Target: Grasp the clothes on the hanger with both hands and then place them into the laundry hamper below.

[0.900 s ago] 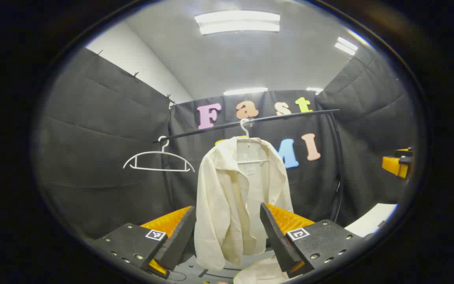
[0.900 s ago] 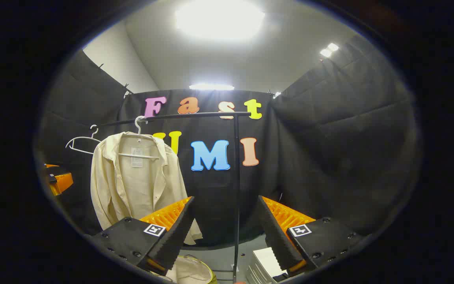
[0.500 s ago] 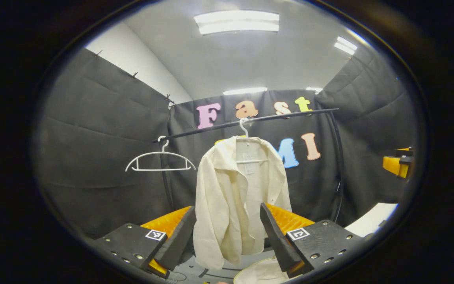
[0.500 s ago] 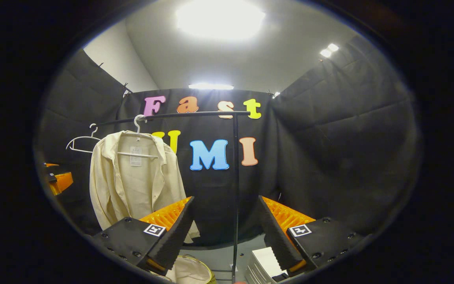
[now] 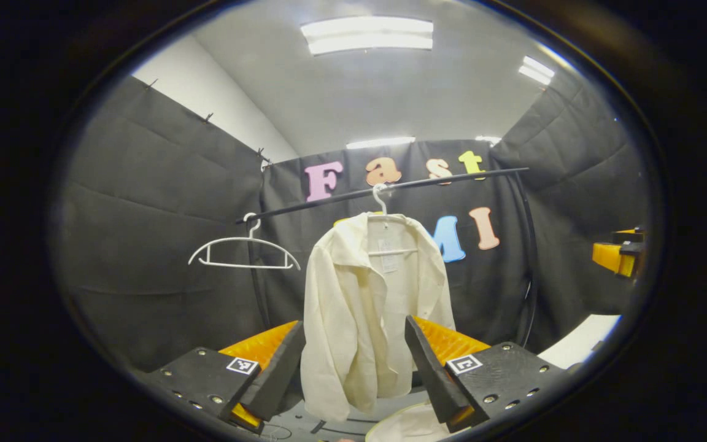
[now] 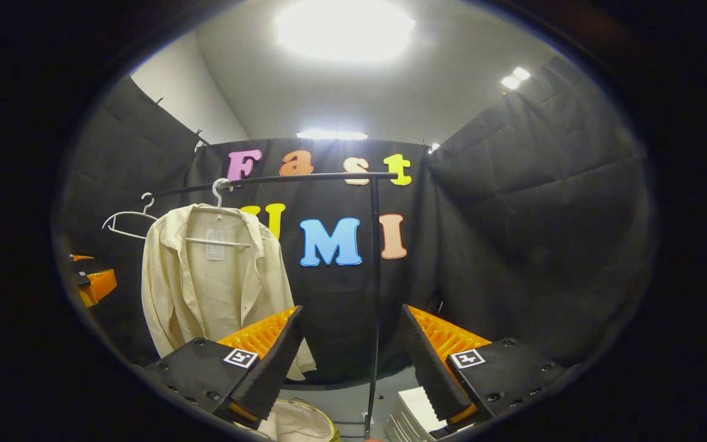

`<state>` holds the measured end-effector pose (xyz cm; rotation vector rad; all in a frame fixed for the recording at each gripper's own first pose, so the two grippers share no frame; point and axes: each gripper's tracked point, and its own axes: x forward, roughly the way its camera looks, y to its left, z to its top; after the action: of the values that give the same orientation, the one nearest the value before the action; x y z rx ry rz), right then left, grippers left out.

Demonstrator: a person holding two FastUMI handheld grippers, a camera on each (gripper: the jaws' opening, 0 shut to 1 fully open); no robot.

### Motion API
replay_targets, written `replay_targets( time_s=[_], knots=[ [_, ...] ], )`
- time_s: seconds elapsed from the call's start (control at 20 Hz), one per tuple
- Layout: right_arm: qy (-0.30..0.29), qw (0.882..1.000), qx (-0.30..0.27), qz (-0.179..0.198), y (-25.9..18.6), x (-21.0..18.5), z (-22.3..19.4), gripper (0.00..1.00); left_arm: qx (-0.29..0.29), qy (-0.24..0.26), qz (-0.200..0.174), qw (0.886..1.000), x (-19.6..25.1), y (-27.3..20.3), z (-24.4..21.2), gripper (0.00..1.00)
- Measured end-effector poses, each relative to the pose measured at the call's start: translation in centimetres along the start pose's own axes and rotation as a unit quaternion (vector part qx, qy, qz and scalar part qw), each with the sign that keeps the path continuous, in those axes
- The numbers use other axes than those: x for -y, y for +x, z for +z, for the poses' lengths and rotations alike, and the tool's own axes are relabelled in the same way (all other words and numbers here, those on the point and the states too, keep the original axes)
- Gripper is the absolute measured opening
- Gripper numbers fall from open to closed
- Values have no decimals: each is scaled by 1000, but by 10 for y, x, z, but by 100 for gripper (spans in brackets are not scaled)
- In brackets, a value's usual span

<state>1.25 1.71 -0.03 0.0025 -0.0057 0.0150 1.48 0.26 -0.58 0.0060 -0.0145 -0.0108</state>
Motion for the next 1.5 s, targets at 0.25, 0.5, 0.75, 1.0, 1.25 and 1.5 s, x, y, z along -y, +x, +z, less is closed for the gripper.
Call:
replay_targets(
  time_s=[0.25,0.5,0.75,1.0,1.25,1.5],
  knots=[
    [0,1000,11,12,13,-24,4,98,-3,-15,-10,1000,-4,14,-9,94],
    [18,999,19,36,34,-54,14,98,2,-22,-3,1000,-10,32,0,94],
    [19,997,31,74,69,-80,23,98,5,-28,6,1000,-1,58,4,95],
    [25,991,36,124,114,-106,22,98,0,-25,30,999,12,90,6,94],
    [37,986,35,158,157,-123,24,98,-6,-22,47,999,27,126,5,95],
    [39,980,28,193,190,-147,18,97,-14,-21,64,998,34,159,0,96]
  ],
)
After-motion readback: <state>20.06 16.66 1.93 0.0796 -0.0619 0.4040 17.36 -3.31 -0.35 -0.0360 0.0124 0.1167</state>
